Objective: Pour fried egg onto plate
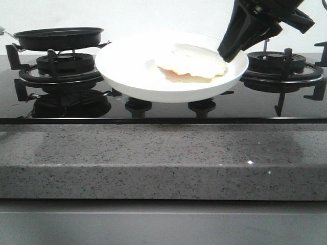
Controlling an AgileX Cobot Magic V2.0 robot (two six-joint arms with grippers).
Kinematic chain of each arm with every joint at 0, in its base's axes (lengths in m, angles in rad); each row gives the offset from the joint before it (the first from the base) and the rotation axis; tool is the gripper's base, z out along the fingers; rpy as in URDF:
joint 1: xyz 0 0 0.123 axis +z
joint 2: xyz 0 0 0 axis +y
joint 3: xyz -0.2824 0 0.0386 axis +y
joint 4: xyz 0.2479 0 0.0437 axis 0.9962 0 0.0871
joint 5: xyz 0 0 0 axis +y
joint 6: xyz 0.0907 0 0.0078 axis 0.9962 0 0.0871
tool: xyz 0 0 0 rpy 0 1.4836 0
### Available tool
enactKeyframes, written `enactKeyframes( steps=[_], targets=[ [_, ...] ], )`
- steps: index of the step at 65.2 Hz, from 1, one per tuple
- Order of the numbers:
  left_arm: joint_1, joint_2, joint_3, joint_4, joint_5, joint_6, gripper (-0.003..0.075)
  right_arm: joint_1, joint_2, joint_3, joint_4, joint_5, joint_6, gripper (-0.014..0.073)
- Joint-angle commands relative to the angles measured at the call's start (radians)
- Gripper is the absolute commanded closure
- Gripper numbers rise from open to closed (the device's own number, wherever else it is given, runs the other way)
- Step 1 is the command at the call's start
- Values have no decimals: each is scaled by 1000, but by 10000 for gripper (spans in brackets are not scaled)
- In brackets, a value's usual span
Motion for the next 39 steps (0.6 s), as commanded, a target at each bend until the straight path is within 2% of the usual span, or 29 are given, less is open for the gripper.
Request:
enactKeyframes(
  steps=[1,8,15,39],
  targets=[
    [-61,-87,-6,164,-96,-121,740,3,-47,-28,43,-32,-5,654],
    [-124,-164,41,284,-130,-200,740,3,-47,-28,43,-32,-5,654],
    [-164,-253,109,315,-148,-202,740,3,-47,-28,43,-32,-5,654],
    [-176,-589,375,363,-291,-200,740,3,-47,-28,43,-32,-5,654]
  ],
)
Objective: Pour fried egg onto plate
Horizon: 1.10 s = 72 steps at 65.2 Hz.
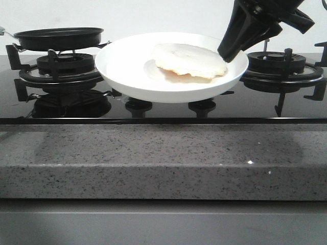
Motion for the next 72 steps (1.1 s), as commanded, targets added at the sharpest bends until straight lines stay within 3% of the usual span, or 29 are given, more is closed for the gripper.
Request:
enactKeyframes(
  steps=[1,12,45,60,72],
  targets=[
    [-9,-67,16,-5,-102,-8,740,3,-47,-28,43,-32,-5,654],
    [-9,-150,63,-47,-95,-8,740,3,-47,-28,43,-32,-5,654],
    [-9,-152,65,-55,-98,-8,739,-6,-34,-65,44,-2,7,654],
    [-9,-152,65,-55,-98,-8,739,-58,119,-331,43,147,78,654],
    [-9,-152,65,-55,-98,-8,739,-78,271,-552,35,178,127,654]
  ],
)
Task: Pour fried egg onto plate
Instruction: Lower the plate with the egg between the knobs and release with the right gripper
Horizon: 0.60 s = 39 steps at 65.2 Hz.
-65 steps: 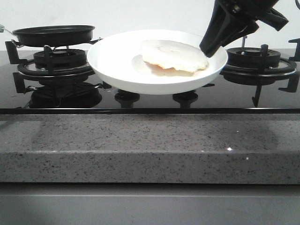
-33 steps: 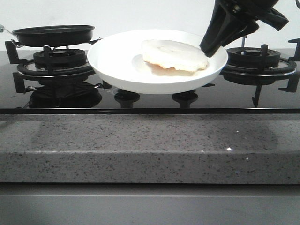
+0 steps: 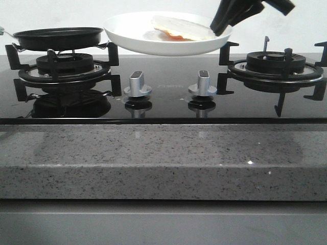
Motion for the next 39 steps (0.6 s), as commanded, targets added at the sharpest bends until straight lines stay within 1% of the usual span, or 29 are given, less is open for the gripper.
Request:
enactKeyframes(
  steps=[1,5,13,26,39],
  targets=[
    [-9,10,-25,-19,-82,-8,739,-10,17,-121,32,-13,30,654],
    [-9,10,-25,-19,-82,-8,740,-17,63,-183,18,-13,52,654],
    [-9,10,-25,-19,-82,-8,739,-20,133,-245,-20,-20,61,654],
    [-9,10,-25,-19,-82,-8,739,-20,187,-256,-112,5,67,654],
    [-9,10,-25,-19,-80,-8,739,-20,199,-256,-154,44,67,652]
  ],
)
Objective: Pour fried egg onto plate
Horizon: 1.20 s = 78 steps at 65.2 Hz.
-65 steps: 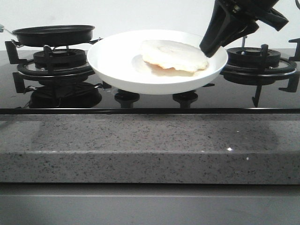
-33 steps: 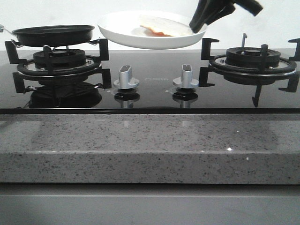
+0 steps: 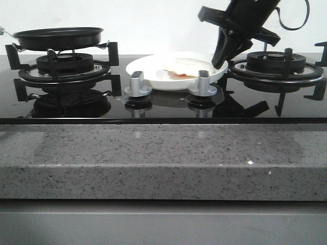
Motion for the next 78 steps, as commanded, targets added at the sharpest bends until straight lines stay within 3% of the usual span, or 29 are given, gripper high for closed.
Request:
enactKeyframes(
  steps=[1,9,23,32,39,52,64,78],
  targets=[
    [-9,10,-25,-19,-80,-6,739,-6,-65,-32,-4,17,-12,652],
    [-9,10,-25,-19,-80,-6,739,-6,-65,-32,-4,34,-12,601],
    [-9,10,-25,-19,-80,-6,739,-6,-65,-54,-24,46,-12,398],
    [-9,10,-25,-19,-80,-6,739,-6,-66,-154,-86,132,-11,377],
    [-9,10,-25,-19,-80,-6,739,-6,-66,-244,-121,241,20,411],
    [-9,10,-25,-19,-80,-6,739,-6,-97,-307,-142,309,34,670],
    [-9,10,-25,-19,-80,-6,740,-6,-177,-280,-233,312,102,654],
    [-9,10,-25,-19,-81,-6,740,-6,-393,-63,-398,312,116,654]
  ],
)
